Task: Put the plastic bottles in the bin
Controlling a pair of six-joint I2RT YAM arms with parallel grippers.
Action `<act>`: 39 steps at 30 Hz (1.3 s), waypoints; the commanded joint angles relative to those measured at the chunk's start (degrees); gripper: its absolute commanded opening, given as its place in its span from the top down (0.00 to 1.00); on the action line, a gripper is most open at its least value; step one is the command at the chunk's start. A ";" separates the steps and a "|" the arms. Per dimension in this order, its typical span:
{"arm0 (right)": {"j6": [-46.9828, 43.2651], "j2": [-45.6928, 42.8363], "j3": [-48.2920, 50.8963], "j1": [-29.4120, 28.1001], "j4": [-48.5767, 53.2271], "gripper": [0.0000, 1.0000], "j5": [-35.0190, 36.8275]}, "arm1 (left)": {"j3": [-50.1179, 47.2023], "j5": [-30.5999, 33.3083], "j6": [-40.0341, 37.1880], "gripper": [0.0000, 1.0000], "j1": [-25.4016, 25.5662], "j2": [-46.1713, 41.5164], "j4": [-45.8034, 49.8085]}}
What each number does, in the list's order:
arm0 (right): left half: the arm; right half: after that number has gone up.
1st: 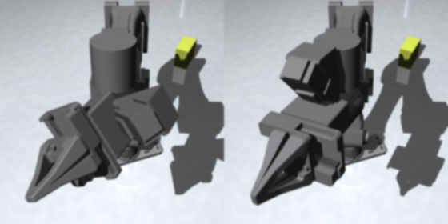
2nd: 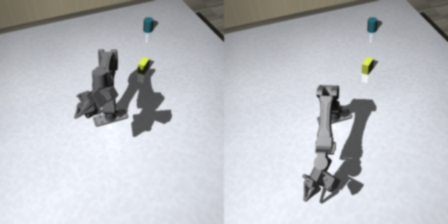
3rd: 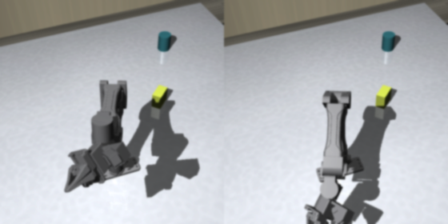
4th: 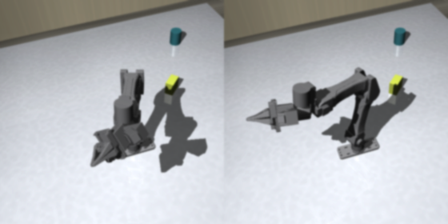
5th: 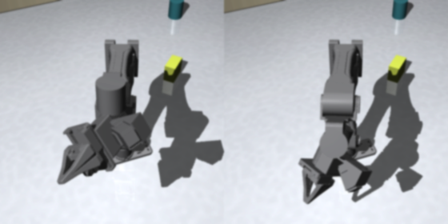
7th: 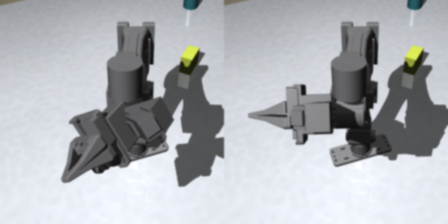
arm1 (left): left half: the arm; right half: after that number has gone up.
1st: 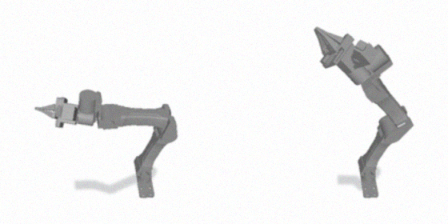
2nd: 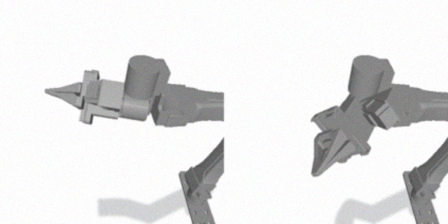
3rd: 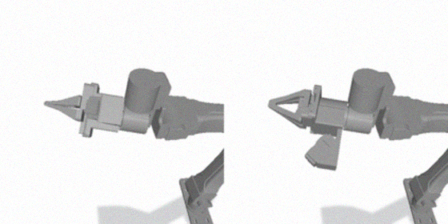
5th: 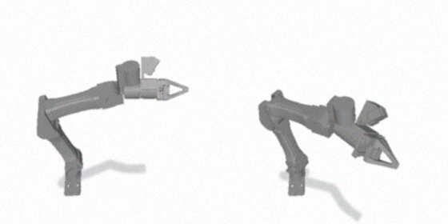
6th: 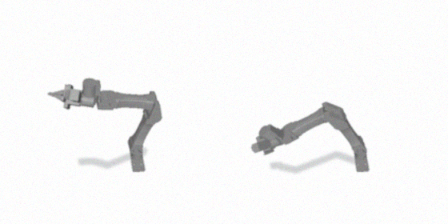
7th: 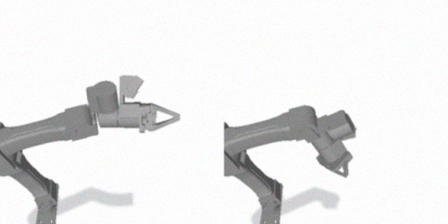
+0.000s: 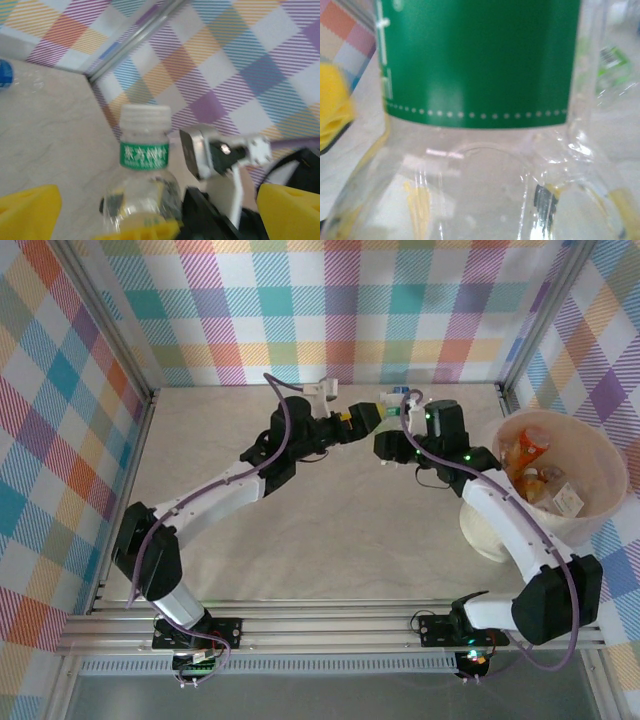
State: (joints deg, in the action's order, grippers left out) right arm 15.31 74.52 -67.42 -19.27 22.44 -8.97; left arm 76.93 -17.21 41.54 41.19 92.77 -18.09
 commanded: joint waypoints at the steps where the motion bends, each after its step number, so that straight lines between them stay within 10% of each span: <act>1: -5.13 -1.81 -4.36 1.45 -0.60 0.51 5.54 | -1.03 -7.07 -3.01 0.00 0.55 -2.02 -4.64; 23: -25.60 -12.74 -8.78 12.38 -3.24 0.50 28.72 | 7.30 -3.68 -23.30 0.00 8.88 2.39 9.82; 39: -28.24 -20.72 3.31 32.07 -7.66 0.50 44.23 | 17.47 -3.89 -20.57 0.00 9.36 9.53 16.37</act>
State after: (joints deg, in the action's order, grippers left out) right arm -14.37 55.46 -64.58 9.67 16.38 31.68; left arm 92.29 -21.39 20.16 49.91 101.97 -3.05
